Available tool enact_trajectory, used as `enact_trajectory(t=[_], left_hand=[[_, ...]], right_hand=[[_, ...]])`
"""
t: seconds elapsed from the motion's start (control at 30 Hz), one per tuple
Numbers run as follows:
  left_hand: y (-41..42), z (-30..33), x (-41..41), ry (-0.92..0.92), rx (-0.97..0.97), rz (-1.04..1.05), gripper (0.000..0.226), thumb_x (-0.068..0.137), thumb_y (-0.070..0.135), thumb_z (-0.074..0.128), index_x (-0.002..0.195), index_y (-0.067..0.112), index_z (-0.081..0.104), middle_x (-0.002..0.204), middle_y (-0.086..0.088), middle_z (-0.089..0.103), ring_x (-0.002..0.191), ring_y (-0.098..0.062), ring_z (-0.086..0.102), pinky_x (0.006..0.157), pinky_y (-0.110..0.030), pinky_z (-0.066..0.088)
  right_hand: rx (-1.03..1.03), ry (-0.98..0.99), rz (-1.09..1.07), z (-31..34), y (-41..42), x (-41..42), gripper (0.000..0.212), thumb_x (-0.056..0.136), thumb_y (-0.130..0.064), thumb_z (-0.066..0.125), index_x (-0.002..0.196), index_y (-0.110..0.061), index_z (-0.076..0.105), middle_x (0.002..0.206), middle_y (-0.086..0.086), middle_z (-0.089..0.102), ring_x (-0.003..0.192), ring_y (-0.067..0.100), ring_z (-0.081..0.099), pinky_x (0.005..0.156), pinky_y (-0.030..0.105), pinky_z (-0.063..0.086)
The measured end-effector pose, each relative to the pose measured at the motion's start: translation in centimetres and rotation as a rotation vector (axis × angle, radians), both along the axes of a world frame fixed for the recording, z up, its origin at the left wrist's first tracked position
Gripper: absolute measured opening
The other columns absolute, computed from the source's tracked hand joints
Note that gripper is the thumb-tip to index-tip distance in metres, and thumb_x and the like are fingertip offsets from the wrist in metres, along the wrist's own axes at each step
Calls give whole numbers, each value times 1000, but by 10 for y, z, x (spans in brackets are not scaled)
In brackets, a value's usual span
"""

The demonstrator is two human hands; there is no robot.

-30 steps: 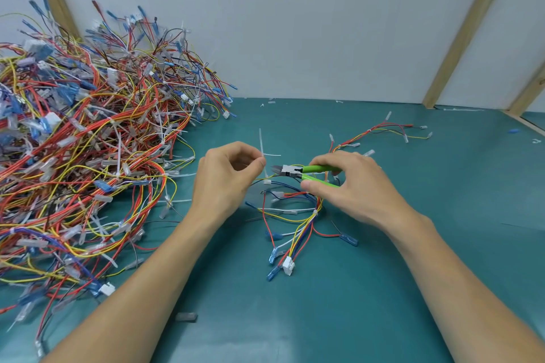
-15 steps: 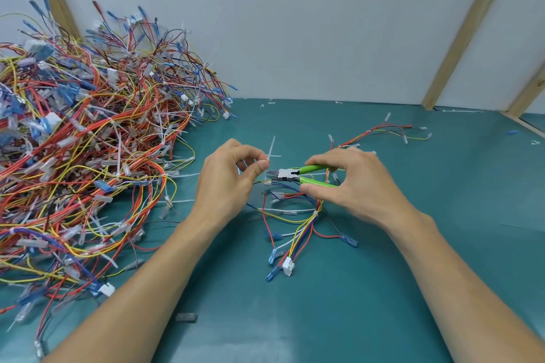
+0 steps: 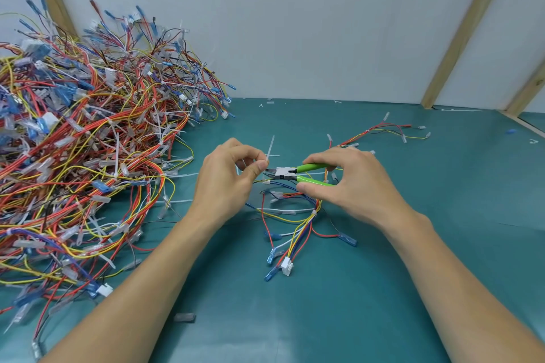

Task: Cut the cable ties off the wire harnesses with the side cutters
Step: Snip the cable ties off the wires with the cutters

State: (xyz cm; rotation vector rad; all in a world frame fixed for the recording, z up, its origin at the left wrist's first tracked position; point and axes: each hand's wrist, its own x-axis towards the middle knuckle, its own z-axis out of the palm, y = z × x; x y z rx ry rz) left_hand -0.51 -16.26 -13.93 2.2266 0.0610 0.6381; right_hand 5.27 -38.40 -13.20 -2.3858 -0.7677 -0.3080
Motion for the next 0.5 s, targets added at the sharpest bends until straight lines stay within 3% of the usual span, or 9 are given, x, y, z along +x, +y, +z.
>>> enact_trajectory(t=[0.37,0.5], left_hand=[[-3,2,-2,-29,2,-32,8,88,15,75,83,22,75,81,4,60,77,-7,55,69,-6,32],[-3,1,-2,-26,11,-26,9,88,16,76,83,23,75,81,4,60,79,-10,55,70,-7,32]], right_hand=[[-17,7,16,0,7,-3,37,75,-64,74,105,-43,77,99,-18,73,94,13,60,88,39,49],[-27,8,14,0,6,-2,33,75,-65,74,102,-45,76,89,-19,70,82,7,56,77,36,49]])
